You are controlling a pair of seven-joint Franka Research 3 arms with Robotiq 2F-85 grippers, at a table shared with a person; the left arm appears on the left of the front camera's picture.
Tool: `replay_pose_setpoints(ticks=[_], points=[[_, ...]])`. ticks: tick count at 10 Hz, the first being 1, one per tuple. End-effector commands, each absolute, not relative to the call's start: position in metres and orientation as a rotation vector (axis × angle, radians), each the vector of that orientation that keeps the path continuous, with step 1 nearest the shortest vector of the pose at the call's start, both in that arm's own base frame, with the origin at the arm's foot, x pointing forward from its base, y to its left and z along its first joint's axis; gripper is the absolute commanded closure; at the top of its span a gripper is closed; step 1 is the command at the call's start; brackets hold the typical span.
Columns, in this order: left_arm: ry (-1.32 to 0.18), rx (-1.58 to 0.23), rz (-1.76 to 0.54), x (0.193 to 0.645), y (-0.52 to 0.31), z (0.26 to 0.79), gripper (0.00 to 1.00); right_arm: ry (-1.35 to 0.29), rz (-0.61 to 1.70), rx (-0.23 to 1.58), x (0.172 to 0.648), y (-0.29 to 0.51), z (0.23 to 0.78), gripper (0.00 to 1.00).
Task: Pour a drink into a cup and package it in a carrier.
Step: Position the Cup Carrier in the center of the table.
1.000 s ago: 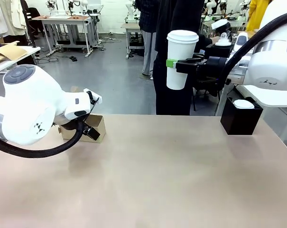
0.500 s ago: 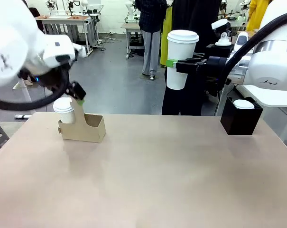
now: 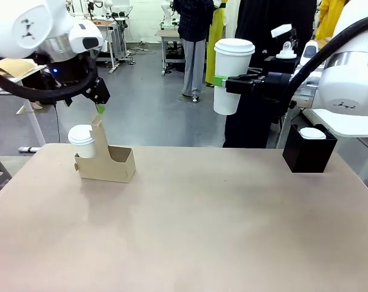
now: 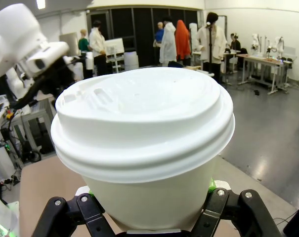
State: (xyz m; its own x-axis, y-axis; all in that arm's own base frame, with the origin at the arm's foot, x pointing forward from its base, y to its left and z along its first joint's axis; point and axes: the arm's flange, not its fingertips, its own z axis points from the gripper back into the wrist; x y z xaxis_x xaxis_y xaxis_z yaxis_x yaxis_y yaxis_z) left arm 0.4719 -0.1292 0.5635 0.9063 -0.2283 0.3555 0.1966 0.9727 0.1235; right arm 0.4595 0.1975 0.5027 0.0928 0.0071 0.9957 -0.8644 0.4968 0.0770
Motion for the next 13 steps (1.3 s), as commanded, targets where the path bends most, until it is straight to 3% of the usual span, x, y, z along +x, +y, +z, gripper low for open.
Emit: replay_pose_setpoints(ticks=[1,7,8,9,10,11,12,13], points=[[-0.332,0.079,-0.163,0.505,-0.134,0.558,0.0,-1.332,0.775,0.848,0.459,0.199,0.506,0.19],[-0.263,0.075,-0.102,0.548,-0.126,0.51,0.0,-1.332,0.775,0.848,0.459,0.199,0.506,0.19],[-0.269,0.091,-0.125,0.548,-0.125,0.508,0.58,-1.332,0.775,0.848,0.459,0.199,0.506,0.19],[-0.266,0.089,-0.127,0.547,-0.124,0.506,0.58,-1.332,0.775,0.848,0.459,0.199,0.506,0.19],[-0.265,0.081,-0.123,0.547,-0.122,0.504,1.0,-1.332,0.775,0.848,0.459,0.199,0.506,0.19],[-0.263,0.079,-0.123,0.549,-0.122,0.503,0.62,-1.332,0.775,0.848,0.459,0.199,0.506,0.19],[-0.263,0.083,-0.127,0.548,-0.123,0.503,1.0,-1.332,0.775,0.848,0.459,0.199,0.506,0.19],[-0.27,0.102,-0.121,0.548,-0.123,0.503,1.0,-1.332,0.775,0.848,0.459,0.199,0.506,0.19]])
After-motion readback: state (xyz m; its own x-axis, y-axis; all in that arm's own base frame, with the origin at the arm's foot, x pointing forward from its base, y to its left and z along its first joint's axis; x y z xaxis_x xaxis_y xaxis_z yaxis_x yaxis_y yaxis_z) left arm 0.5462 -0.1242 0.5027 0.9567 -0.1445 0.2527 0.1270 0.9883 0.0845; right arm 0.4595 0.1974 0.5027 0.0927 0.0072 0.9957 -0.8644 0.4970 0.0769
